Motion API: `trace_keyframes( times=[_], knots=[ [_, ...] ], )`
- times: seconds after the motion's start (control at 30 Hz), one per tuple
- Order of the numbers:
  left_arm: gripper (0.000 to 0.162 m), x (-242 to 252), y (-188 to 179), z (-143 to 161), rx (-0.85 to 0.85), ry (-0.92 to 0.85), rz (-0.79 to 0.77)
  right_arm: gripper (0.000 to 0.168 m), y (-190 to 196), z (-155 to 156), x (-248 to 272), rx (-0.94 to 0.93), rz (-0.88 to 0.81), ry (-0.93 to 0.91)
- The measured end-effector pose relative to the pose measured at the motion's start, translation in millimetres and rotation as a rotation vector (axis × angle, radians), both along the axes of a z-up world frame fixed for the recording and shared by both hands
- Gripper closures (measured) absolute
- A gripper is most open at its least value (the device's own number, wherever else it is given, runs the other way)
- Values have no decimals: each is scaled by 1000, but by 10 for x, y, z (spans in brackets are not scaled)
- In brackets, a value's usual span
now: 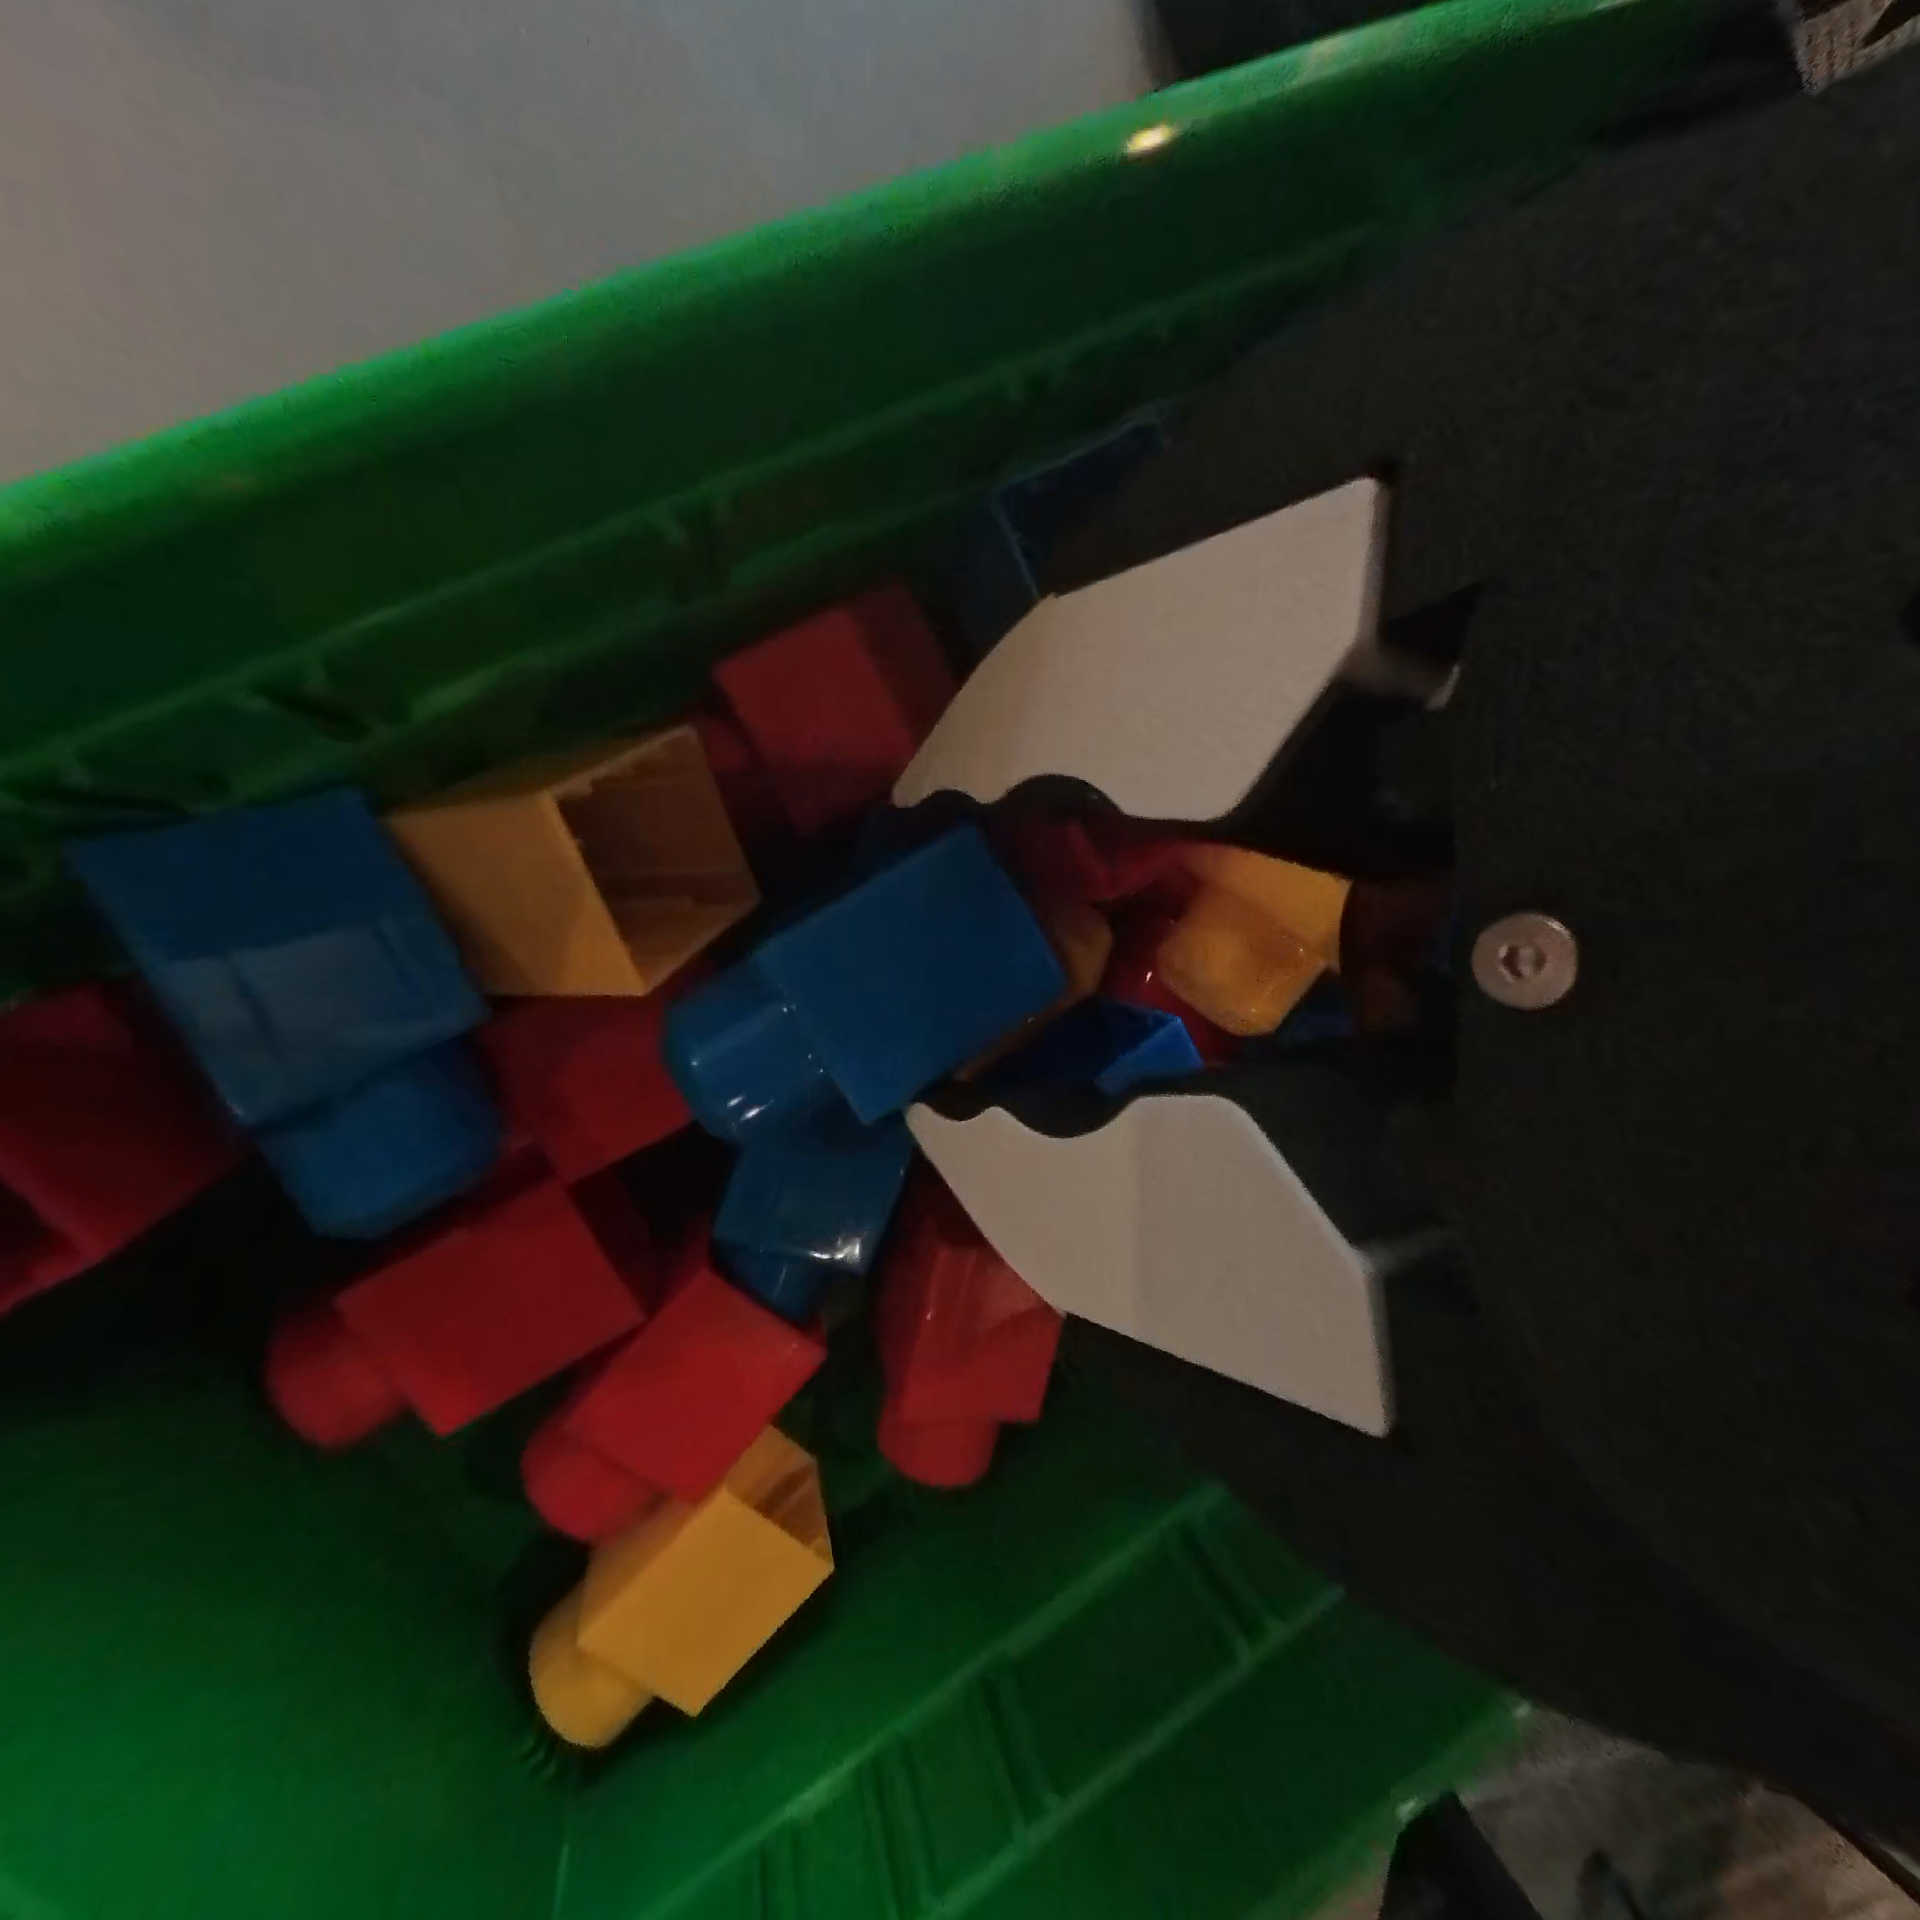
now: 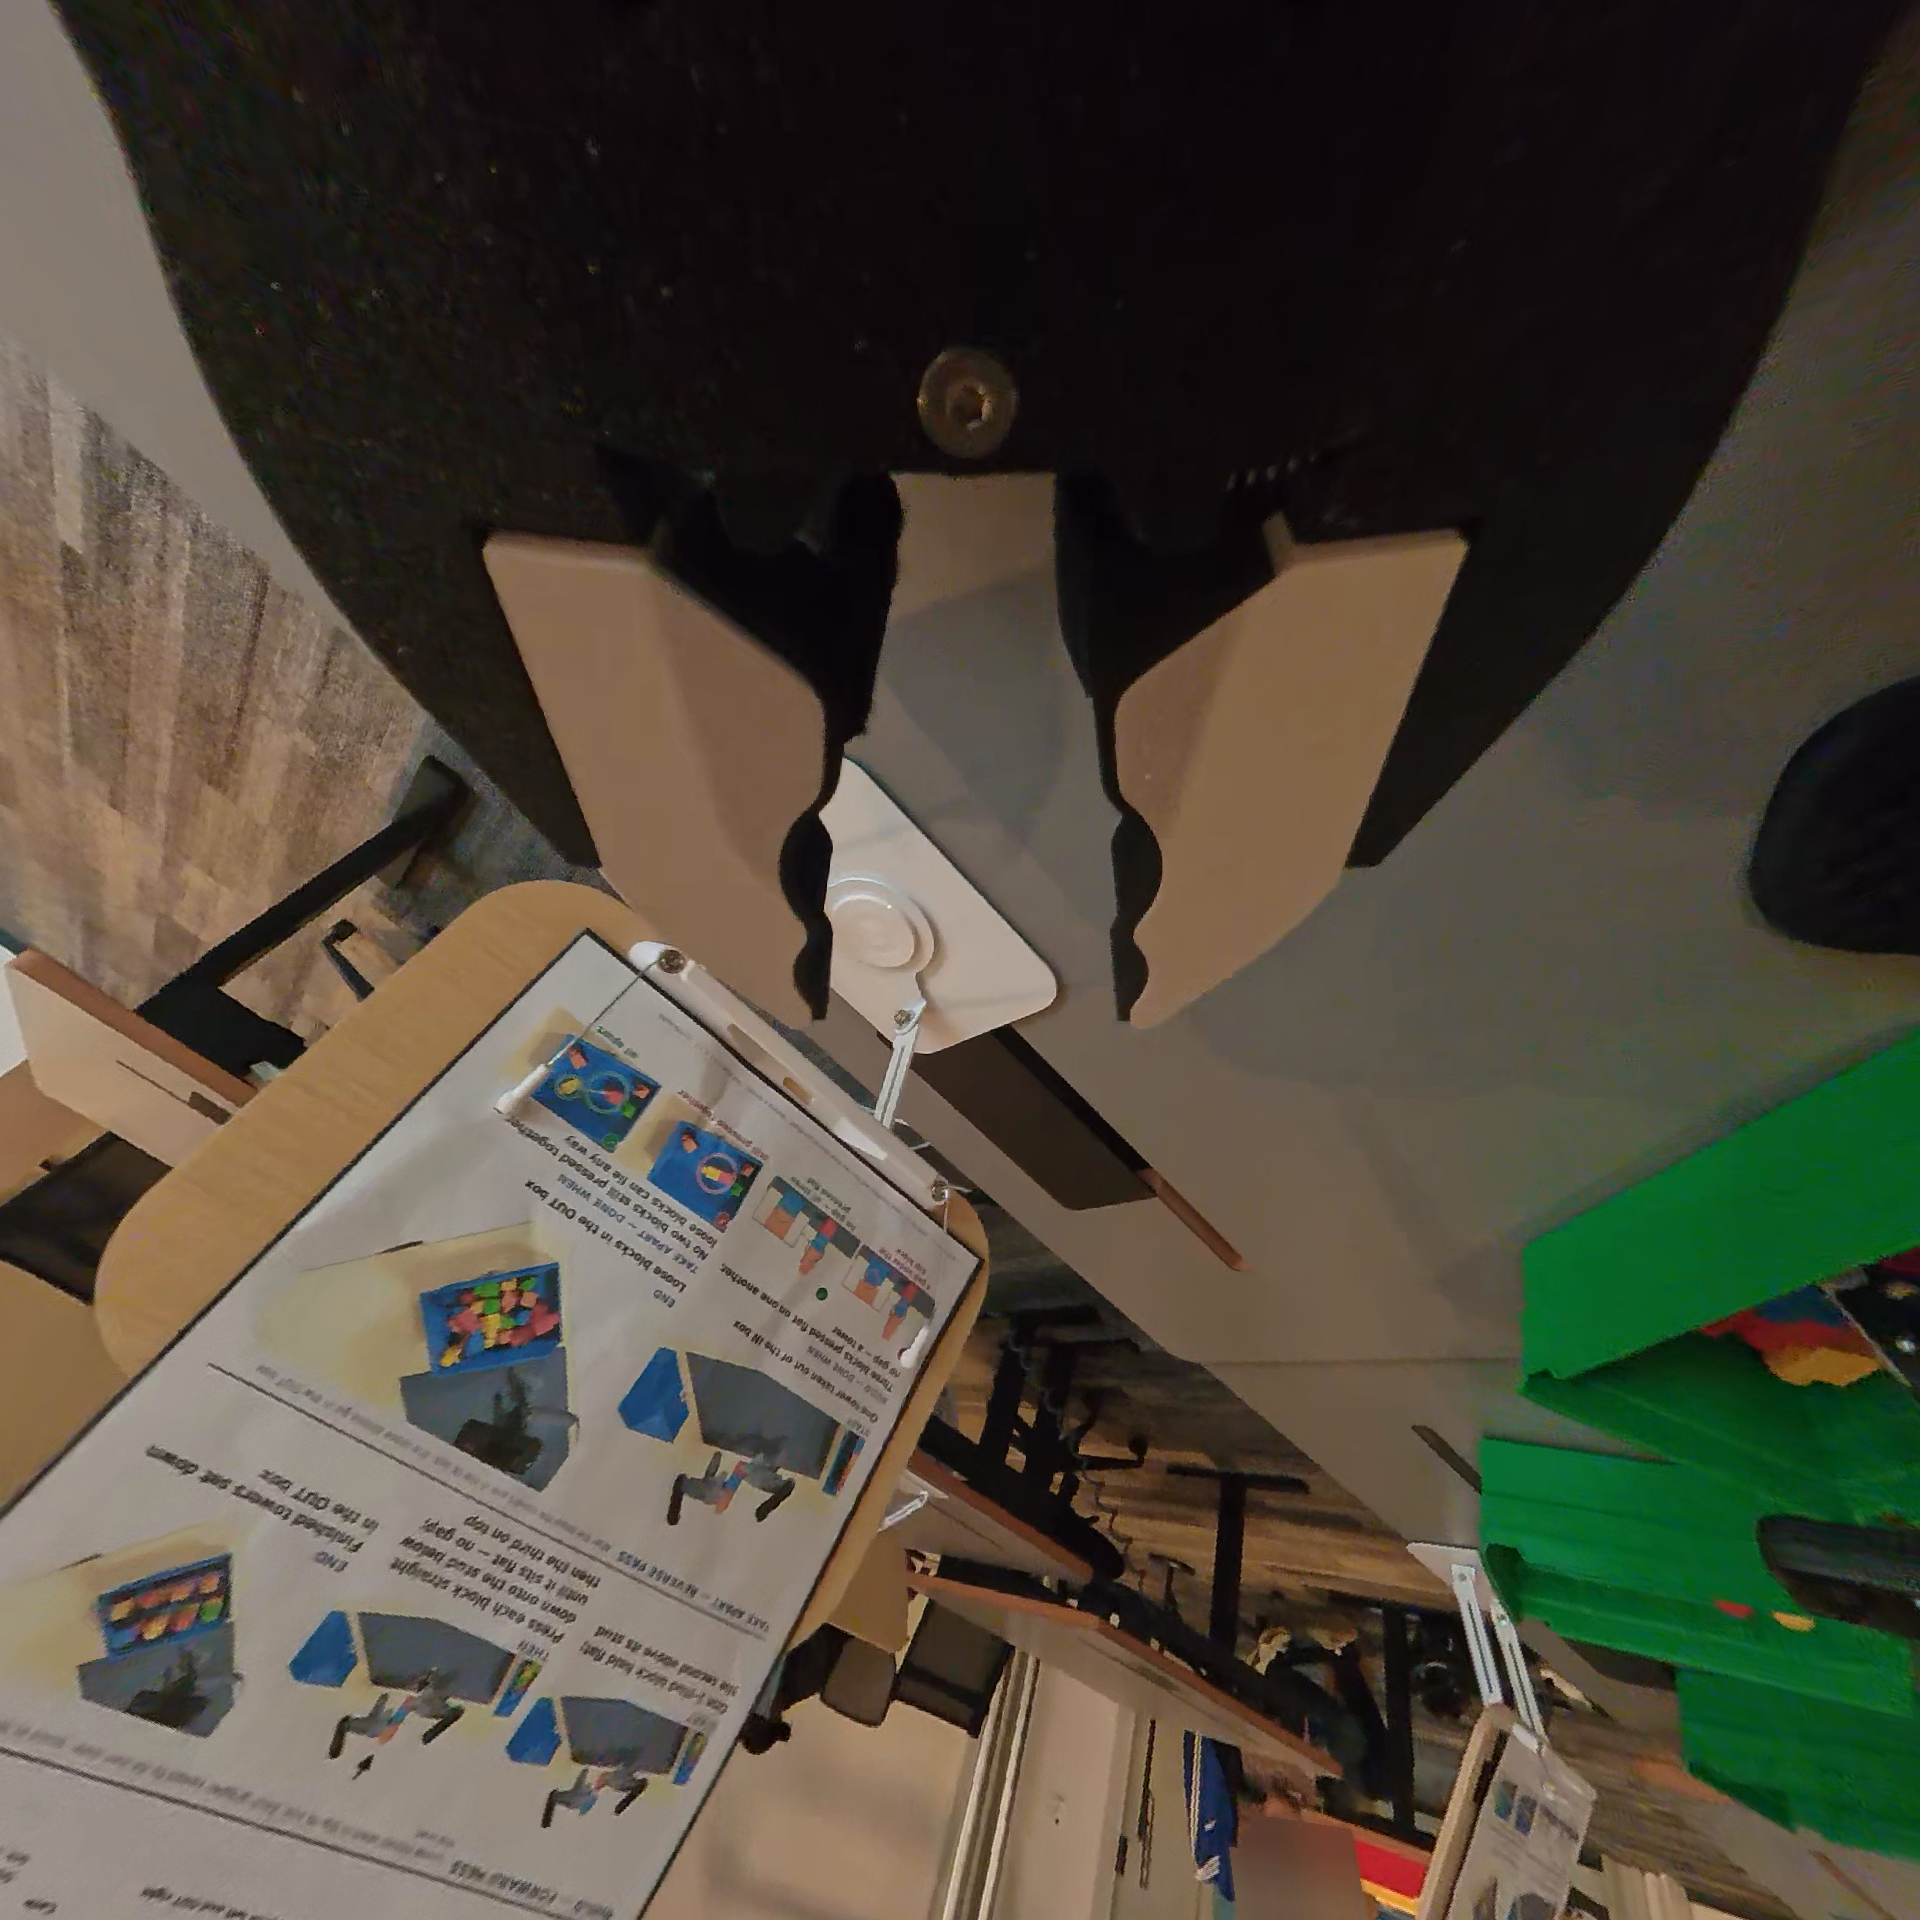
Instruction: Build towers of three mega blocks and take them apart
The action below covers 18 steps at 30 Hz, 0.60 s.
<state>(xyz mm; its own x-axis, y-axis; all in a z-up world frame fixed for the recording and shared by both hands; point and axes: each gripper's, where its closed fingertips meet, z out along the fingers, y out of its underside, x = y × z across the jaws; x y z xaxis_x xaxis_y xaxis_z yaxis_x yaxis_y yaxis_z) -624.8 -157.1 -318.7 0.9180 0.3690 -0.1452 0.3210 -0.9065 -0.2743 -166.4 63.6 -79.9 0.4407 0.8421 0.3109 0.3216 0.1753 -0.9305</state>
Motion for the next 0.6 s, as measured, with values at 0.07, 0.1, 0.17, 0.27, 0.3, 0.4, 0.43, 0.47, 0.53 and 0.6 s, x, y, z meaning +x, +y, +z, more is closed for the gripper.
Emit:
trace_keyframes(
  times=[0.07,0.1,0.17,0.27,0.3,0.4,0.43,0.47,0.53,0.6],
  knots=[
    [117,-18,-16,26,24,-7,-5,115,-24,-24,-48,13,6,-25],
    [117,-33,-21,54,49,-6,-3,115,-33,-28,-67,21,6,-32],
    [117,-69,-8,150,122,-1,-4,115,-49,-35,-99,29,9,-41],
    [118,-99,44,386,258,18,-21,115,-63,-56,-131,30,20,-51],
    [118,-97,68,492,303,37,-34,116,-69,-64,-145,28,27,-52],
    [118,74,263,925,503,65,-139,117,-117,-95,-211,14,70,-57],
    [118,195,357,1098,581,65,-195,118,-140,-101,-238,13,87,-57],
    [118,338,449,1271,654,63,-256,118,-167,-109,-267,12,107,-57],
    [118,669,626,1601,780,63,-387,119,-241,-120,-335,7,156,-56],
    [118,1079,795,1908,898,46,-539,120,-337,-127,-414,-5,219,-46]
  ],
)
